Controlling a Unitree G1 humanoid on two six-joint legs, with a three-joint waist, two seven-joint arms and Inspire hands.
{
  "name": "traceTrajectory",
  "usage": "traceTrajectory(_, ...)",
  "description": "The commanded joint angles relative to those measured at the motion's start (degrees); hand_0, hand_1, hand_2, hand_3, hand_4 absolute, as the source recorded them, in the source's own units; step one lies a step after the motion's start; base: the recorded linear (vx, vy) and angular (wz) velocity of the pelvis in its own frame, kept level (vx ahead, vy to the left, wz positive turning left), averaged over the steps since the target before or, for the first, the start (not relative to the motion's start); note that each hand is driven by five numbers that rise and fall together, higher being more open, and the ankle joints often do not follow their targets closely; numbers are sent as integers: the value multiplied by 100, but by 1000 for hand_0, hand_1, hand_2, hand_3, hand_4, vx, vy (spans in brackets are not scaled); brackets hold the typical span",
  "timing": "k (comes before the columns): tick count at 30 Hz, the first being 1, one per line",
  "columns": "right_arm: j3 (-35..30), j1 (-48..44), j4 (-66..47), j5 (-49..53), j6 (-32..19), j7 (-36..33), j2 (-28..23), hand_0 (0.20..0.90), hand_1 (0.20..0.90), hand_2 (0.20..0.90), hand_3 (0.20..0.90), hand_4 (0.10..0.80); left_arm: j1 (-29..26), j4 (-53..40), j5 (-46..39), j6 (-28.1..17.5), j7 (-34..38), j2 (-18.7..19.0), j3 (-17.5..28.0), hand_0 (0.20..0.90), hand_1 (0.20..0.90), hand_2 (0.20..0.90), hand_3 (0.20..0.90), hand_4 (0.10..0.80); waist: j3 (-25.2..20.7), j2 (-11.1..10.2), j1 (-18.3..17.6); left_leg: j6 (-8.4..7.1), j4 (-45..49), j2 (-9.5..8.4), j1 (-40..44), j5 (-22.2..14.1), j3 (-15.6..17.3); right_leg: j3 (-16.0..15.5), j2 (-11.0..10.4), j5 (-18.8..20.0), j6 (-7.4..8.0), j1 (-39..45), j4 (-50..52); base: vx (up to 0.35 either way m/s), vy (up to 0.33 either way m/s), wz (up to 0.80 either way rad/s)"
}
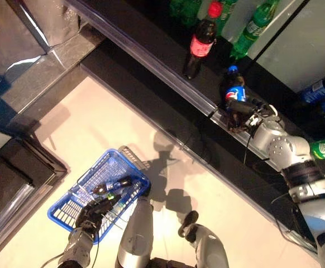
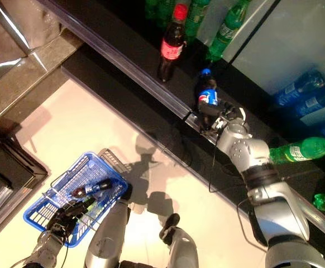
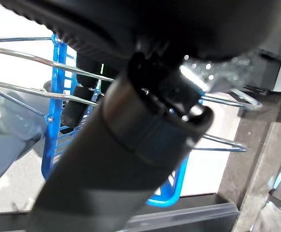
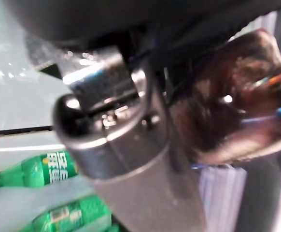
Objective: Pick up the drink and place into the basket.
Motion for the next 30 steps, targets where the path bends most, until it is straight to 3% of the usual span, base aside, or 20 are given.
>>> traceTrajectory(1, -422, -137, -1274, -423, -486, 49, -225, 300, 300, 300, 200, 100, 420, -1094, -103, -870, -569, -91, -34, 300, 300, 300, 200, 100, -482, 398, -204, -22, -10, 41, 458, -331, -35, -79, 141, -179, -344, 18, 526, -28, 4, -4)
traceTrajectory(10, -457, 1128, -2348, -964, -527, 162, 213, 300, 300, 300, 200, 100, 541, -1441, -276, -960, -660, -236, 66, 300, 300, 300, 200, 100, -805, 480, -423, -109, -214, 89, 679, -243, -7, -18, 249, -179, -380, 297, 268, 0, 0, 0)
traceTrajectory(19, -509, 1458, -2484, -887, -591, 325, 171, 300, 300, 300, 200, 100, 604, -1420, -288, -813, -662, -246, 77, 300, 300, 300, 200, 100, -954, 464, -469, -132, -235, 123, 786, -236, 45, -6, 264, -142, -358, 466, 132, 11, 6, -2)
traceTrajectory(30, -124, 1708, -3217, -704, -1369, 1136, 363, 300, 300, 300, 200, 100, 647, -2018, -418, -732, -890, -98, 20, 300, 300, 300, 200, 100, -1185, 477, -429, -119, -284, 90, 864, -214, 36, -8, 276, -69, -298, 608, -35, 3, -1, 0)
